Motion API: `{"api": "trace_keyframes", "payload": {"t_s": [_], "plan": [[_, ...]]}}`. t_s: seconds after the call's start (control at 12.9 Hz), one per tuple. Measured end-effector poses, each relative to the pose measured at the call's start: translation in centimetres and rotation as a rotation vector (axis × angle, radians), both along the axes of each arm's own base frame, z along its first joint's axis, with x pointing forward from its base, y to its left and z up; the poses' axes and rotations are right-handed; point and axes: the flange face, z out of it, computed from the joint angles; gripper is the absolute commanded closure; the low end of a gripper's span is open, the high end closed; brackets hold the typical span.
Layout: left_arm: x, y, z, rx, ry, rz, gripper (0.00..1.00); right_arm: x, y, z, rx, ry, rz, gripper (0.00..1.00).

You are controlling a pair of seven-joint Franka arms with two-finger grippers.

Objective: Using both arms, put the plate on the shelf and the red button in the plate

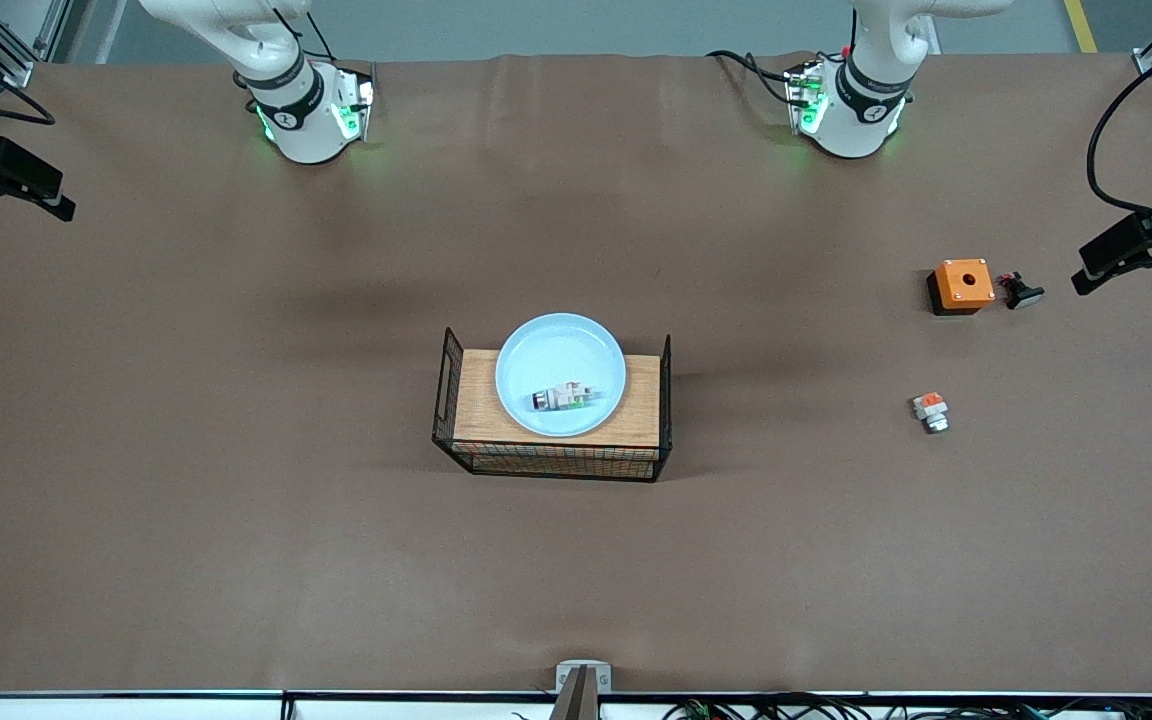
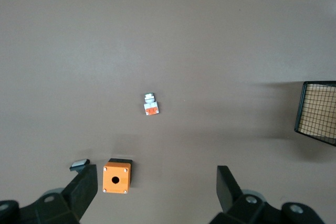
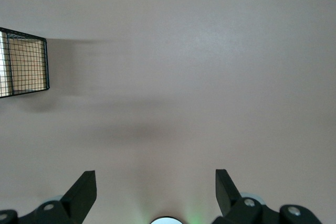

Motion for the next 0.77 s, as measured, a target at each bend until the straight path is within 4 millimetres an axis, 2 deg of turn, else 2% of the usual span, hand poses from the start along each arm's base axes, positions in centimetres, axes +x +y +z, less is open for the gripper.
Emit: {"api": "trace_keyframes", "payload": {"t_s": [0.23, 0.54, 0.77], "plan": [[0.2, -0.1, -0.1, 0.001, 0.0, 0.003, 0.0, 0.1, -0.2, 0.1, -0.001, -0.011, -0.003, 0.0], [0.2, -1.7, 0.3, -0.003, -0.008, 0.013, 0.0, 0.3, -0.4, 0.3, -0.007, -0.031, -0.006, 0.0], [0.2, -1.8, 0.4, -0.003, -0.009, 0.011, 0.0, 0.4, -0.5, 0.3, -0.013, -0.037, -0.007, 0.0]]}}
